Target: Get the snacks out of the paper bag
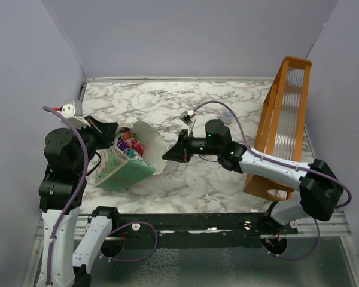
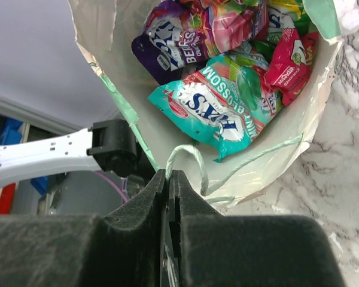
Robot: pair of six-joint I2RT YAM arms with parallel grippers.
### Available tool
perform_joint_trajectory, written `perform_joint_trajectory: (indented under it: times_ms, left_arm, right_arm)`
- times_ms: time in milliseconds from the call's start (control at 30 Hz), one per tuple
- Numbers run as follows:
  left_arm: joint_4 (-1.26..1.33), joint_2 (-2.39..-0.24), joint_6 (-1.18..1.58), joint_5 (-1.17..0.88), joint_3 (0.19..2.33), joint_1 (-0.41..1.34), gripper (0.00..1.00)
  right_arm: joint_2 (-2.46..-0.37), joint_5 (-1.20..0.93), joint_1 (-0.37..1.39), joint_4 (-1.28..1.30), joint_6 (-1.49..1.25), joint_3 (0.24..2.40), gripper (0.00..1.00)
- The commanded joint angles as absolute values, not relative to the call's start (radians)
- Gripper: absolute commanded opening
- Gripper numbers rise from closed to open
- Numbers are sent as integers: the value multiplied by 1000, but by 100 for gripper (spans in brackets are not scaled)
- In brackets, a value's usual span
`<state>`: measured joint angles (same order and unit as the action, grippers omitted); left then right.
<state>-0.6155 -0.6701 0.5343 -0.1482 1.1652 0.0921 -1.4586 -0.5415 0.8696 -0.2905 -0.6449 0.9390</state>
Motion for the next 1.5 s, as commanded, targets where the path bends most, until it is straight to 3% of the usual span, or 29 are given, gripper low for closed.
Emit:
perform_joint_trajectory:
  times_ms: [0,167,300,433,567,667,933,1133,1467]
  left_arm:
    - [-535,-613,600,-322,1144,93,0]
    - [-570,-592,603,-370,1105,93,0]
    - [-614,-587,584,-355,1114,94,0]
    - [-665,-605,562,-311,1163,93,0]
    - [-690,-617,557,-284,1202,93,0]
    - [-693,-615,564,-281,1208,93,0]
    - [-703,-614,580,-270,1208,93,0]
    - [-745,-613,584,-232,1227,93,0]
    - [-755,-601,609,-233,1218,93,0]
  right_arm:
    - [-1405,-560,874,-225,-592,902,8]
    - [-1371,-488,874,-123,-523,846,16]
    - [-1325,-274,874,68,-390,861,27]
    - [-1306,-52,874,244,-227,933,47]
    - [-1312,58,874,318,-165,1061,73]
    - [-1336,19,874,308,-211,1159,81]
    - [-1518,-289,947,3,-458,1315,80]
    - [-1643,-422,950,-199,-690,1338,60]
    - [-1817,-487,1003,-322,-903,1390,55]
